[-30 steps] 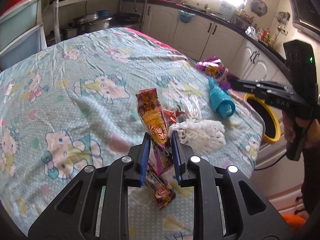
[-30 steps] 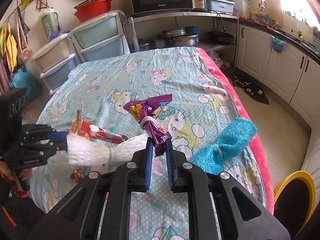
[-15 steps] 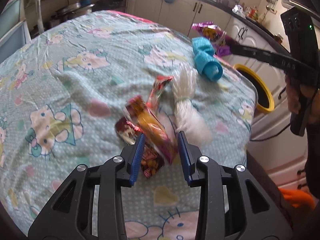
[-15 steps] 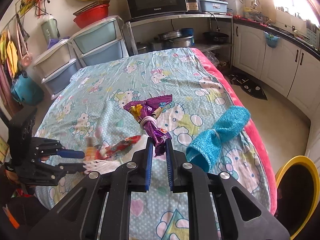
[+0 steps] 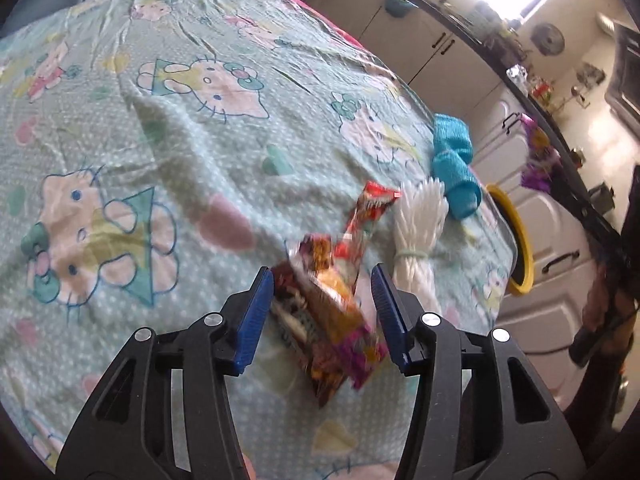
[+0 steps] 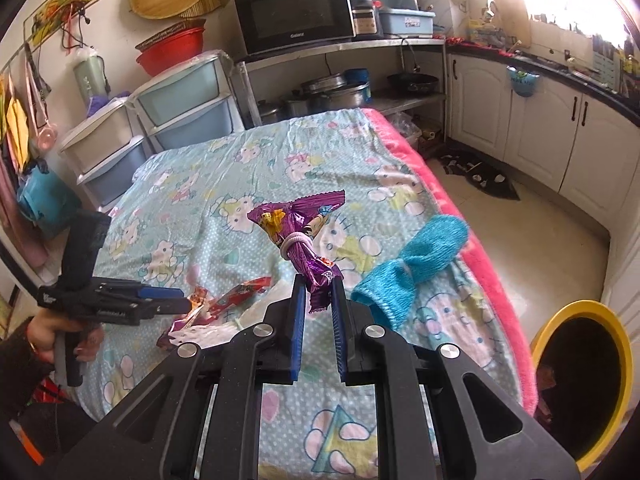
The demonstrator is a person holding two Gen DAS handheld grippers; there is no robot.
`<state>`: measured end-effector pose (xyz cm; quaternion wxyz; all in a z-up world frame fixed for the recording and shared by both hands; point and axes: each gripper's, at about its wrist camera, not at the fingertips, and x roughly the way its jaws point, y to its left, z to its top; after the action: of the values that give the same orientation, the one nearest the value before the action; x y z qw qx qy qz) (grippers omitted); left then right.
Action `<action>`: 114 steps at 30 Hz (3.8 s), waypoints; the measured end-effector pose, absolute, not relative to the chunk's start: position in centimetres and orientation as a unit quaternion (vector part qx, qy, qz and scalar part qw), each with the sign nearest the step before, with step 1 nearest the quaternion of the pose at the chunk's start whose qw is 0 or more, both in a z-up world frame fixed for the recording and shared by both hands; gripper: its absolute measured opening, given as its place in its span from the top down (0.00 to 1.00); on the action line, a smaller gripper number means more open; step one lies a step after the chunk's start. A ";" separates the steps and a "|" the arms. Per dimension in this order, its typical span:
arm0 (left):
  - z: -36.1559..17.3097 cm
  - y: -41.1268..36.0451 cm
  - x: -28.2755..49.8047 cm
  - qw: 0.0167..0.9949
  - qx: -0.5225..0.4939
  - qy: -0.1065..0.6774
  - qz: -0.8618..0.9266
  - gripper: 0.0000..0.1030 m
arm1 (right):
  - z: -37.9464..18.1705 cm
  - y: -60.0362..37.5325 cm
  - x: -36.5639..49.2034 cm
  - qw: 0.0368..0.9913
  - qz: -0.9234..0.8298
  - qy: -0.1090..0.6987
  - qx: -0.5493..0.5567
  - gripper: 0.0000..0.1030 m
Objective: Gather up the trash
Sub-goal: 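Lift both wrappers off the table, left tool regrasping its wrapper, then carry both wrappers over the bin and lower them into it, then move both open tools back over the bed toward the blue cloth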
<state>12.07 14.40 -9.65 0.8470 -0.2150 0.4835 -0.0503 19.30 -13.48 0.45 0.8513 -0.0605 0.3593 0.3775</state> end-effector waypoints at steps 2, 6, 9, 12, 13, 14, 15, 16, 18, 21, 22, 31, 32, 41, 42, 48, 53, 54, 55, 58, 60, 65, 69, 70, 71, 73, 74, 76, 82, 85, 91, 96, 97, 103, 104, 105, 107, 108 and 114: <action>-9.8 14.4 12.9 0.845 -0.217 0.486 -0.046 0.60 | 0.9 -13.9 19.4 0.855 0.374 0.355 -0.059 0.88; -10.1 14.2 13.9 0.843 -0.214 0.492 -0.043 0.84 | 1.8 -15.1 19.4 0.865 0.364 0.343 -0.048 0.88; -10.0 14.2 14.3 0.845 -0.209 0.491 -0.044 0.93 | 2.5 -16.2 19.4 0.872 0.356 0.335 -0.042 0.88; -8.9 13.9 14.3 0.854 -0.196 0.479 -0.049 0.94 | 3.1 -17.2 19.5 0.878 0.348 0.327 -0.036 0.88; -8.3 13.7 14.3 0.859 -0.191 0.473 -0.051 0.95 | 3.3 -17.5 19.5 0.880 0.345 0.324 -0.033 0.88; -7.4 13.5 14.3 0.865 -0.185 0.464 -0.053 0.95 | 3.5 -18.0 19.5 0.883 0.342 0.321 -0.030 0.88; -6.9 13.3 14.4 0.868 -0.183 0.458 -0.055 0.95 | 3.7 -18.4 19.4 0.885 0.339 0.319 -0.028 0.88; -6.0 13.1 14.5 0.873 -0.180 0.450 -0.059 0.95 | 3.9 -18.9 19.4 0.887 0.335 0.316 -0.025 0.88; -4.5 12.5 14.8 0.882 -0.171 0.435 -0.065 0.96 | 4.2 -19.8 19.5 0.891 0.329 0.311 -0.019 0.88; -2.3 11.4 15.5 0.892 -0.160 0.415 -0.077 0.96 | 4.7 -21.2 19.5 0.898 0.316 0.305 -0.011 0.88; -1.6 11.0 15.7 0.895 -0.159 0.408 -0.081 0.96 | 4.8 -21.6 19.4 0.900 0.312 0.303 -0.010 0.88; 3.6 5.0 18.7 0.918 -0.120 0.356 -0.130 0.96 | 5.9 -26.4 19.2 0.921 0.267 0.283 0.015 0.88; 4.0 4.3 19.0 0.918 -0.118 0.352 -0.136 0.96 | 6.0 -26.7 19.2 0.923 0.262 0.281 0.016 0.88; 6.6 -3.0 22.1 0.921 -0.086 0.328 -0.191 0.96 | 7.5 -31.5 18.6 0.944 0.208 0.253 0.046 0.88; 6.7 -3.6 22.3 0.921 -0.084 0.326 -0.196 0.96 | 7.6 -32.0 18.6 0.945 0.203 0.251 0.050 0.88; 6.9 -8.1 24.3 0.916 -0.072 0.322 -0.226 0.96 | 7.7 -35.1 18.4 0.955 0.159 0.241 0.065 0.88; 6.4 -12.1 26.3 0.909 -0.070 0.324 -0.251 0.96 | 7.1 -37.5 18.3 0.960 0.120 0.242 0.070 0.88; 6.2 -12.8 26.7 0.908 -0.069 0.326 -0.255 0.96 | 6.8 -37.9 18.3 0.961 0.111 0.244 0.071 0.88; 6.0 -13.3 27.0 0.907 -0.069 0.327 -0.258 0.96 | 6.5 -38.4 18.4 0.961 0.104 0.246 0.073 0.88; 5.3 -15.6 28.1 0.902 -0.065 0.333 -0.266 0.96 | 5.3 -39.8 18.5 0.960 0.082 0.255 0.081 0.88; 4.8 -17.0 28.7 0.901 -0.059 0.337 -0.268 0.96 | 4.3 -40.6 18.7 0.958 0.067 0.264 0.088 0.88; 3.2 -20.1 30.1 0.893 -0.053 0.352 -0.276 0.96 | 1.9 -42.1 19.1 0.952 0.039 0.287 0.102 0.88; 1.8 -21.9 31.0 0.888 -0.049 0.364 -0.277 0.96 | -0.4 -42.7 19.7 0.945 0.017 0.309 0.104 0.88; 1.4 -22.4 31.2 0.886 -0.049 0.368 -0.278 0.96 | -0.7 -42.9 19.8 0.944 0.013 0.314 0.105 0.88; 0.9 -22.9 31.4 0.884 -0.046 0.371 -0.280 0.96 | -1.3 -43.1 20.0 0.941 0.011 0.320 0.109 0.88; 0.1 -23.5 31.8 0.882 -0.042 0.377 -0.279 0.96 | -2.1 -43.4 20.3 0.937 0.006 0.330 0.114 0.88; -0.2 -23.9 32.0 0.880 -0.041 0.381 -0.280 0.96 | -2.5 -43.7 20.4 0.935 0.003 0.334 0.116 0.88; -1.2 -24.7 32.5 0.876 -0.038 0.390 -0.282 0.96 | -3.6 -44.4 20.7 0.930 -0.002 0.345 0.126 0.87; -3.7 -26.1 33.5 0.866 -0.027 0.412 -0.281 0.96 | -6.4 -44.8 21.5 0.917 -0.006 0.376 0.134 0.86; -4.6 -26.5 33.9 0.863 -0.022 0.421 -0.279 0.96 | -7.5 -45.0 21.9 0.912 -0.006 0.387 0.135 0.85; -6.2 -26.8 34.4 0.857 -0.018 0.435 -0.275 0.95 | -9.1 -44.9 22.2 0.908 -0.007 0.395 0.139 0.85; -7.2 -26.4 34.6 0.855 -0.019 0.444 -0.268 0.67 | -9.9 -45.2 22.4 0.906 -0.016 0.398 0.143 0.72; -7.2 -26.2 34.6 0.855 -0.020 0.445 -0.266 0.66 | -9.9 -45.2 22.3 0.906 -0.017 0.397 0.144 0.72; -6.2 -23.7 33.6 0.867 -0.033 0.434 -0.242 0.33 | -8.7 -45.2 21.9 0.913 -0.025 0.382 0.141 0.57; -5.8 -23.0 33.3 0.872 -0.033 0.427 -0.237 0.27 | -8.4 -45.1 21.8 0.914 -0.025 0.379 0.139 0.54; -5.5 -22.5 33.0 0.875 -0.034 0.424 -0.232 0.19 | -8.1 -45.0 21.6 0.916 -0.025 0.375 0.140 0.52; -4.7 -21.2 32.3 0.881 -0.042 0.415 -0.221 0.10 | -7.4 -44.7 21.4 0.918 -0.024 0.367 0.146 0.46; -4.4 -20.6 32.0 0.883 -0.047 0.413 -0.220 0.10 | -7.0 -44.6 21.3 0.920 -0.022 0.363 0.146 0.44; -2.1 -16.5 29.4 0.898 -0.066 0.388 -0.196 0.10 | -4.8 -42.6 20.7 0.931 -0.006 0.341 0.129 0.34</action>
<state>29.41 -16.47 -2.10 0.8979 -0.0663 0.3883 -0.1962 20.70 -42.64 -4.82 0.9310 0.1293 0.3413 -0.0065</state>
